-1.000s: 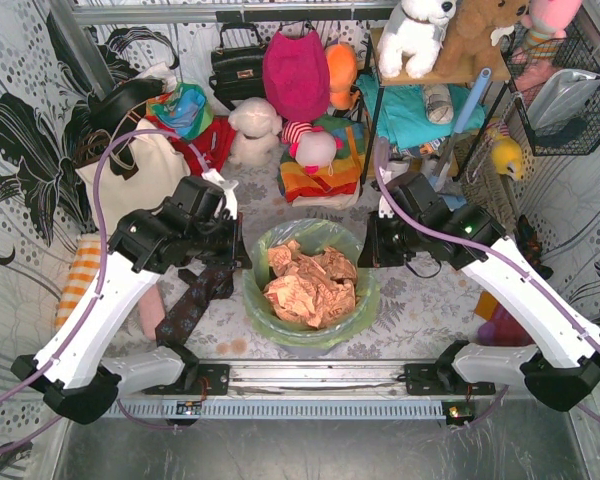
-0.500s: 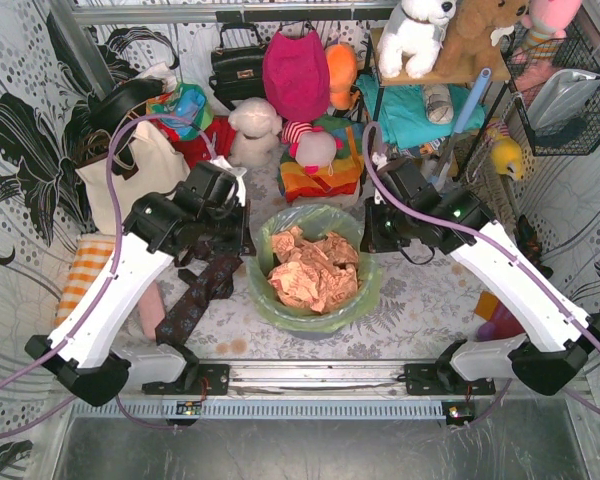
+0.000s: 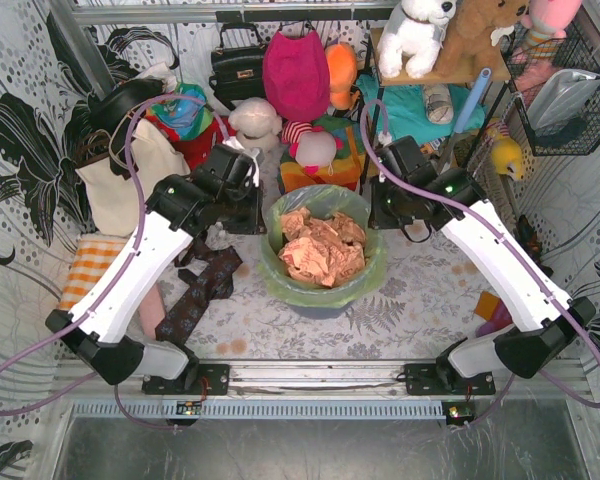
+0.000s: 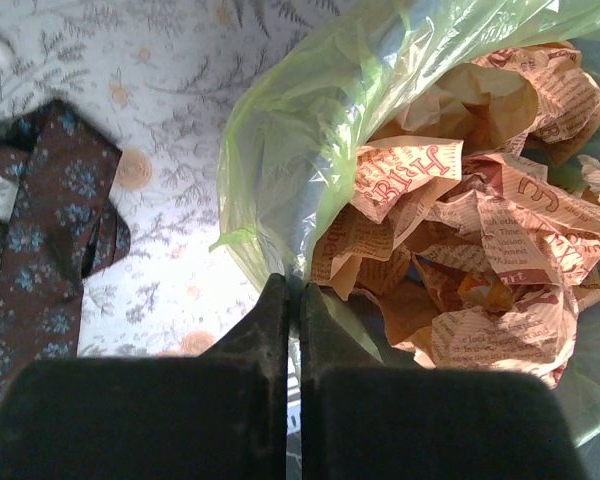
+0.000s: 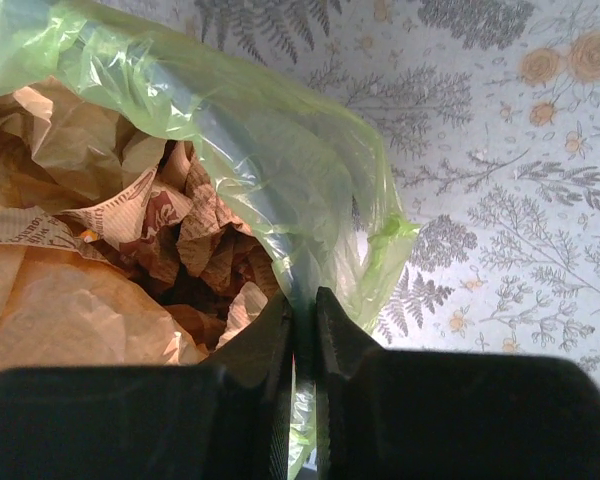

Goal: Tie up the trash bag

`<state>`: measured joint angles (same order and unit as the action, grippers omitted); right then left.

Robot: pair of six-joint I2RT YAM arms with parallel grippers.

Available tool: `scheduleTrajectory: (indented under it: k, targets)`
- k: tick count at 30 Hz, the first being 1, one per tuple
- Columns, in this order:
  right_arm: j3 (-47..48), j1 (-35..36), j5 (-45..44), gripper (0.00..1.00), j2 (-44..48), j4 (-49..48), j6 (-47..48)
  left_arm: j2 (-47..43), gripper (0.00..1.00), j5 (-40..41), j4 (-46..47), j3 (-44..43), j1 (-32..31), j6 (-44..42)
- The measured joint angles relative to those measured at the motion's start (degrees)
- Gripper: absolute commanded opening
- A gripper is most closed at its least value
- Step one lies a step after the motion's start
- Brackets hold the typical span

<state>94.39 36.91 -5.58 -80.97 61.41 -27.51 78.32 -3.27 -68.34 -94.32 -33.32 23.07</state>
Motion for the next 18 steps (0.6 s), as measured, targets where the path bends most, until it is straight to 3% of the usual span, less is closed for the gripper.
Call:
scheduleTrajectory:
  k: [8,18]
  targets:
    - [-0.39,-4.17,1.97,0.0,0.02,-4.02,2.19,2.6,0.03,2.21,4.42,-2.49,0.09,-0.46]
    - [-0.55,-5.51,1.68,0.28,-0.46,-6.97,3.19,3.89,0.28,-0.28,6.58,-2.38,3.72,-1.42]
